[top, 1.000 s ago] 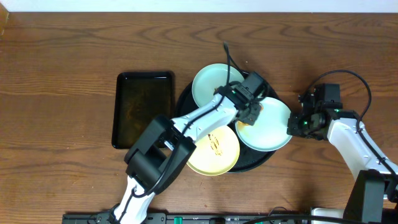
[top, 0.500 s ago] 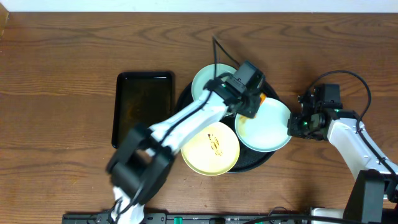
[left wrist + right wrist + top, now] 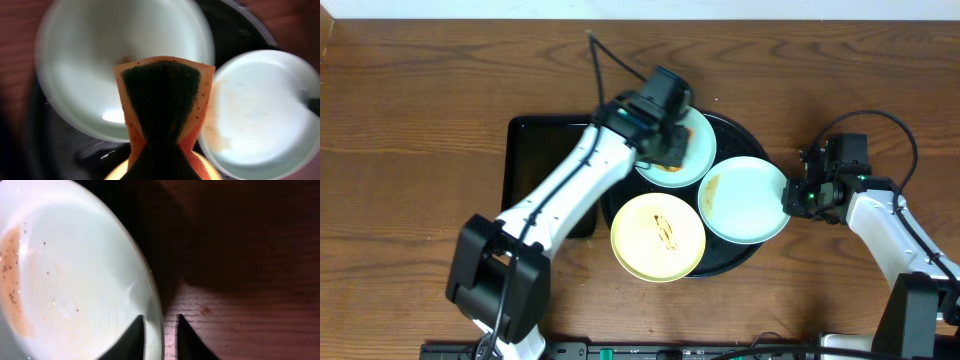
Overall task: Clean dirty plates on tray and stack at the side
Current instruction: 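Return the sponge to the black rectangular tray with left gripper, then carry the cleaned green plate to the table's right side, release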
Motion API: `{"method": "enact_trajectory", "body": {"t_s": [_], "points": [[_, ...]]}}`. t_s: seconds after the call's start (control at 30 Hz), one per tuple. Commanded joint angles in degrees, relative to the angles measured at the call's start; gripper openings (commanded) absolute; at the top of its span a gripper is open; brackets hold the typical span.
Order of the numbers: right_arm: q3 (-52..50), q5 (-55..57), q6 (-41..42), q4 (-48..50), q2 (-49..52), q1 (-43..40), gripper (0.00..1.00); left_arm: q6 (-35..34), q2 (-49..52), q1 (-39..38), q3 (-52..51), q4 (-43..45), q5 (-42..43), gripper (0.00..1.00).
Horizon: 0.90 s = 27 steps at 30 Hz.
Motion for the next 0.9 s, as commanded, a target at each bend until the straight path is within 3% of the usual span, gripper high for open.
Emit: {"method": "enact_trajectory", "body": {"t_s": [0.0,0.1,0.43,0.87], "points": [[-0.37,-1.95,-0.33,-0.50,0.35,-0.13,0.09,0.74,-0.28,4.63,0.39,-2.43,-1.07,0.07],[-0.44,-2.29,-0.31,-1.33,0.35,-0.13,0.01,0.72,-0.61,8.68,0.39,-4.57,-3.04,0.07],[0.59,-0.76,-0.33,-1.22,-1.18,-0.26,0.01,0.31,-0.76,20.33,0.37,-10.34,-7.26,0.07],[4.63,16.70,-2.95,-3.02,-14.23,4.79,0.01,-2.36,-0.76,29.42,0.37,-13.81,-6.97,0.07]]}}
